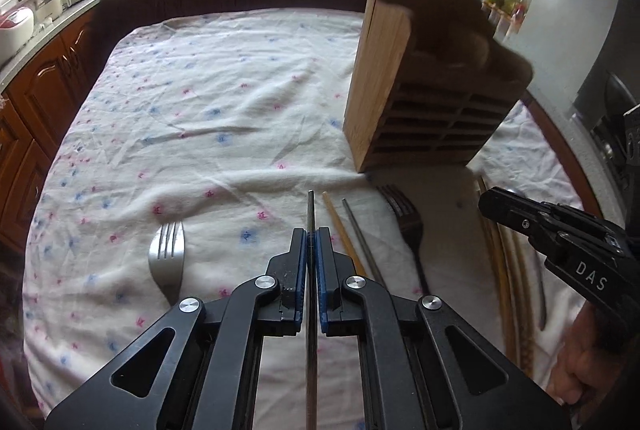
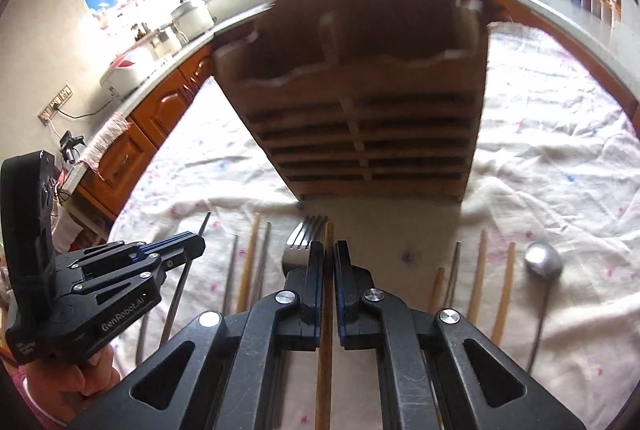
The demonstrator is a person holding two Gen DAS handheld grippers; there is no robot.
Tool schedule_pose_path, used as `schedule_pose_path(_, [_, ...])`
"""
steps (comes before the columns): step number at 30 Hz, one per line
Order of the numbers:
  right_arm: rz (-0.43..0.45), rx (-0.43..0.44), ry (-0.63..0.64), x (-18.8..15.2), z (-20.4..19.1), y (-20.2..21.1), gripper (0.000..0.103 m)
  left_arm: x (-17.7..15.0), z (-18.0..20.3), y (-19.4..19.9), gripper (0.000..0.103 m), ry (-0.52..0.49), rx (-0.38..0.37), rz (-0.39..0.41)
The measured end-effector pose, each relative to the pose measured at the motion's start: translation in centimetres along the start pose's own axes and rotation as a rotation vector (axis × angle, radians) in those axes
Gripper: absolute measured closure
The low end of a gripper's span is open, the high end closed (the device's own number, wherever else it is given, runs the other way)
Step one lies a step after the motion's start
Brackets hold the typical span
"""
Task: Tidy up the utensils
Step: 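Lift both chopsticks and lower them into the wooden holder with both tools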
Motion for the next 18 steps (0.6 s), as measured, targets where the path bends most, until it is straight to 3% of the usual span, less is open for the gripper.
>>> schedule_pose_path(18, [0.175,-0.002,0.02,1.7,-2.3,9.3,0.098,0.2,1.2,11.3,0.099,0.017,-0.109,0.172])
Point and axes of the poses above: each gripper's, at about its wrist camera, not at the fingertips, and y roughly against the way its jaws point, z to its right, x to its top, the point moved 7 cm from there along -y, roughly the way its jaws point, and after that the axes turned 9 degrees about y, right-handed, at the moved point
